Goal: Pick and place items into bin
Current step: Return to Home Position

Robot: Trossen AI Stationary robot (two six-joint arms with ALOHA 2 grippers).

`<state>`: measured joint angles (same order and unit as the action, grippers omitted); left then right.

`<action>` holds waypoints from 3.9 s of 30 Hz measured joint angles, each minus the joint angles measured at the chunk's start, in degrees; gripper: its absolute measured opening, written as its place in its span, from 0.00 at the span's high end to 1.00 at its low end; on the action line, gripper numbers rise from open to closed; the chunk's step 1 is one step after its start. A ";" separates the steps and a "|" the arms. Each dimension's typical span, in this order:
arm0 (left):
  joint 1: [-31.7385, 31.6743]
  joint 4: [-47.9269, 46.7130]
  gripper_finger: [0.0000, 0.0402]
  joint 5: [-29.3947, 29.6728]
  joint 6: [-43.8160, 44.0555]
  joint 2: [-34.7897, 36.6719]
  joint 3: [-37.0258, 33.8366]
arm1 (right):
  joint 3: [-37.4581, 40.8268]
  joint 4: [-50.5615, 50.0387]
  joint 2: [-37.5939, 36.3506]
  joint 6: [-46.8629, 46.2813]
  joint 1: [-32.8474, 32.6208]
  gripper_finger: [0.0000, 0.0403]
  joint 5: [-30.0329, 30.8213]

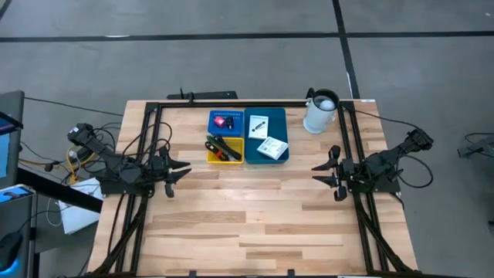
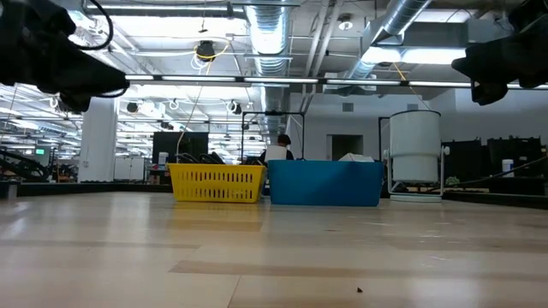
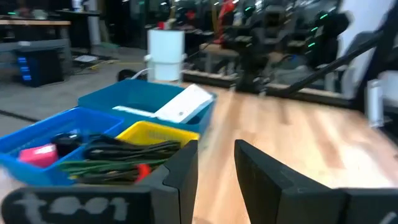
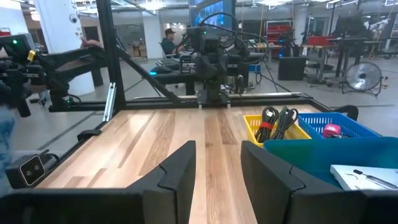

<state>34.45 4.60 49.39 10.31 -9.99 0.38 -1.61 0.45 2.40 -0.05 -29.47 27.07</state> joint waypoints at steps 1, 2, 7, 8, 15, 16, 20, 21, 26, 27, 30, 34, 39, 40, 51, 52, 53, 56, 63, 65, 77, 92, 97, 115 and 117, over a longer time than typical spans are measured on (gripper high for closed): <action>0.78 0.00 0.76 -0.05 0.00 0.76 0.00 | 0.00 0.00 0.01 0.00 0.00 0.70 0.00; 1.38 0.01 0.76 -0.27 0.00 1.96 0.00 | 0.00 0.00 -0.01 0.00 0.00 0.70 -0.02; 1.10 2.50 0.76 -0.48 -0.09 9.91 0.20 | 0.02 0.01 0.04 0.00 0.00 0.70 -0.02; 0.52 2.87 0.76 -0.29 -0.04 9.77 0.19 | 0.02 0.00 0.10 0.00 0.00 0.70 -0.03; -0.39 2.96 0.76 0.42 -0.13 10.00 0.20 | 0.02 -0.02 0.95 0.02 -0.02 0.70 -0.04; -0.87 2.18 0.76 0.04 -0.15 9.98 0.20 | 0.02 -0.02 0.99 0.01 -0.01 0.70 -0.07; -2.21 -0.17 0.76 0.24 -0.15 10.00 0.20 | 0.02 -0.02 1.02 0.02 -0.02 0.70 -0.04; -2.55 -0.20 0.76 0.26 -0.15 9.97 0.20 | 0.02 0.00 0.95 0.01 -0.01 0.70 -0.04; -3.76 -0.24 0.76 0.31 -0.15 9.97 0.20 | 0.02 -0.02 0.97 0.00 -0.02 0.70 -0.02; -3.96 -0.26 0.76 0.33 -0.14 9.97 0.20 | 0.02 -0.02 0.97 0.02 -0.02 0.70 -0.04; -4.19 -0.31 0.76 0.35 -0.15 9.97 0.22 | 0.02 -0.01 0.97 0.01 -0.02 0.70 -0.02; -4.17 -0.37 0.76 0.36 -0.13 9.97 0.22 | 0.02 -0.02 0.97 0.02 -0.01 0.70 -0.02; -4.17 -0.42 0.76 0.35 -0.13 9.97 0.22 | 0.02 -0.02 0.97 0.01 -0.02 0.70 -0.03; -4.17 -0.42 0.76 0.36 -0.13 9.97 0.22 | 0.02 -0.02 0.97 0.02 -0.02 0.70 -0.02; -4.17 -0.17 0.76 0.33 -0.50 9.91 0.09 | 0.02 -0.02 0.97 0.00 -0.02 0.70 -0.02; -4.17 -0.16 0.76 0.33 -0.46 9.87 0.07 | 0.02 -0.02 0.97 0.00 -0.02 0.70 -0.02; -4.17 -0.15 0.76 0.33 -0.36 9.83 0.07 | 0.02 -0.02 0.97 0.00 -0.02 0.70 -0.03; -4.17 -0.13 0.76 0.33 -0.28 9.71 0.07 | 0.02 -0.02 0.97 0.01 -0.02 0.70 -0.03; -4.17 -0.07 0.76 0.33 -0.37 9.71 0.04 | 0.02 -0.02 0.97 0.02 -0.02 0.70 -0.04; -4.17 -0.06 0.76 0.33 -0.33 9.71 0.04 | 0.02 -0.02 0.97 0.00 -0.02 0.70 -0.03; -4.17 0.00 0.76 0.33 -0.78 9.71 0.02 | 0.02 -0.02 0.97 0.00 -0.02 0.70 -0.04; -4.17 0.02 0.76 0.33 -1.44 9.71 0.00 | 0.02 -0.02 0.97 0.02 -0.02 0.70 -0.02; -4.17 0.02 0.76 0.33 -1.46 9.71 0.00 | 0.02 -0.02 0.97 0.02 -0.02 0.70 -0.04; -4.17 0.02 0.76 0.33 -1.51 9.71 0.00 | 0.02 -0.02 0.97 0.00 -0.02 0.70 -0.02; -4.17 0.04 0.76 0.33 -1.51 9.71 0.00 | 0.02 -0.02 0.97 0.00 -0.01 0.70 -0.03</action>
<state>30.28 4.64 49.71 8.80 -0.27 0.38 -1.58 0.43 3.38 -0.05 -29.48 27.04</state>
